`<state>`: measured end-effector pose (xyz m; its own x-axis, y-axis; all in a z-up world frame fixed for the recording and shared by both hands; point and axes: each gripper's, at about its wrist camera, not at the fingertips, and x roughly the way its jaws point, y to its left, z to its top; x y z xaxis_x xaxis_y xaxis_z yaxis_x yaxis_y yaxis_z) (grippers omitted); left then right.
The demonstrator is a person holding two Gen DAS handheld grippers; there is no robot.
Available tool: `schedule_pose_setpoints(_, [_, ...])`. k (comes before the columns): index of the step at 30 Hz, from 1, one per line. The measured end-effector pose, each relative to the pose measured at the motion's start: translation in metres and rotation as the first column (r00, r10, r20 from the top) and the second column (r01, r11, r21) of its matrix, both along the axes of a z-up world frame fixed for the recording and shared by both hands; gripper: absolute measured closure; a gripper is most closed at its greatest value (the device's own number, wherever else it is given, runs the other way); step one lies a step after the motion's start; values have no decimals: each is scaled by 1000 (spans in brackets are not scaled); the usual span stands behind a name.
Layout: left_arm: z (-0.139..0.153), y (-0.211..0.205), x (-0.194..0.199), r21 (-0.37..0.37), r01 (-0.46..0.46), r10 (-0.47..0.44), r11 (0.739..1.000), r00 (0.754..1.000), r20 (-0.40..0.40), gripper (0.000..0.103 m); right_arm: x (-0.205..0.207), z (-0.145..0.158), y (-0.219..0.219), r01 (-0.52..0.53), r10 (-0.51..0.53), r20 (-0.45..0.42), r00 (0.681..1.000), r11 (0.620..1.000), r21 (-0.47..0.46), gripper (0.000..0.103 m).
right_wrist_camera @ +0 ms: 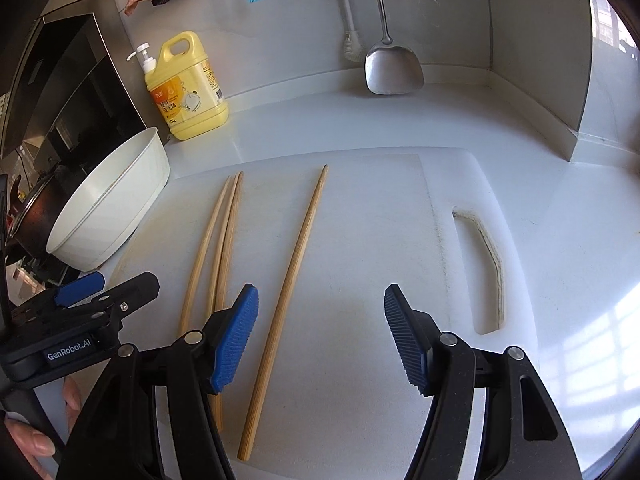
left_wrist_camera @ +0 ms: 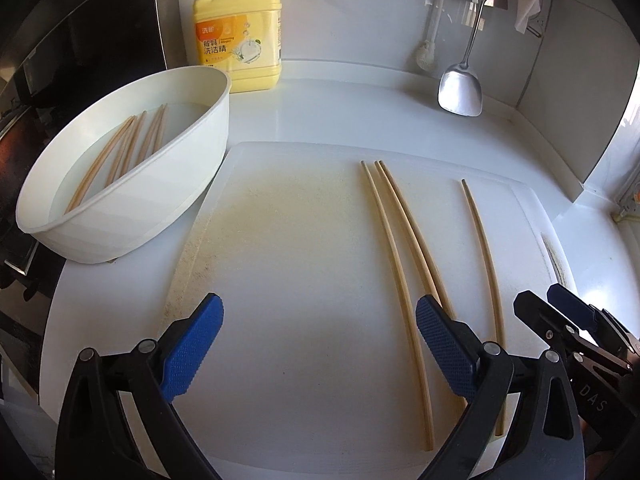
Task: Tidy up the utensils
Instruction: 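Position both open tools over separate remaining chopsticks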
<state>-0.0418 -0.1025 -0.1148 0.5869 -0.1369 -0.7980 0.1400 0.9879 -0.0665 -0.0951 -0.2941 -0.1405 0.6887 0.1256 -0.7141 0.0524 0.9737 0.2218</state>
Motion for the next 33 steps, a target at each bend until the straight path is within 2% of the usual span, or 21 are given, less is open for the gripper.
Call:
schedule_pose_setpoints(7, [-7, 1, 6, -25, -12, 12, 1000, 1000, 5, 8, 10, -10, 7, -7, 7, 3, 1000, 999, -39, 40])
schedule_pose_setpoints(11, [-10, 3, 8, -23, -18, 18, 1000, 1000, -2, 8, 10, -11, 16, -22, 22, 0, 1000, 991, -132, 40])
schedule_pose_setpoints(14, [-11, 1, 8, -28, -18, 18, 999, 1000, -5, 8, 6, -12, 15, 5, -3, 7, 1000, 979, -206, 40])
schedule_pose_setpoints(18, [-10, -3, 8, -18, -11, 11, 1000, 1000, 1, 8, 2, -8, 2, 46, -41, 30, 999, 978, -205, 40])
schedule_pose_setpoints(21, [-11, -6, 10, -13, -9, 9, 1000, 1000, -1, 8, 2, -5, 0, 31, -23, 44, 999, 984, -176, 40])
schedule_pose_setpoints(26, [-14, -10, 11, 0, -6, 6, 1000, 1000, -8, 8, 4, -10, 7, 0, 6, 28, 1000, 979, -203, 40])
schedule_pose_setpoints(33, [-20, -16, 12, 23, 3, -2, 1000, 1000, -26, 8, 4, -12, -3, 20, -17, 15, 1000, 983, -181, 40])
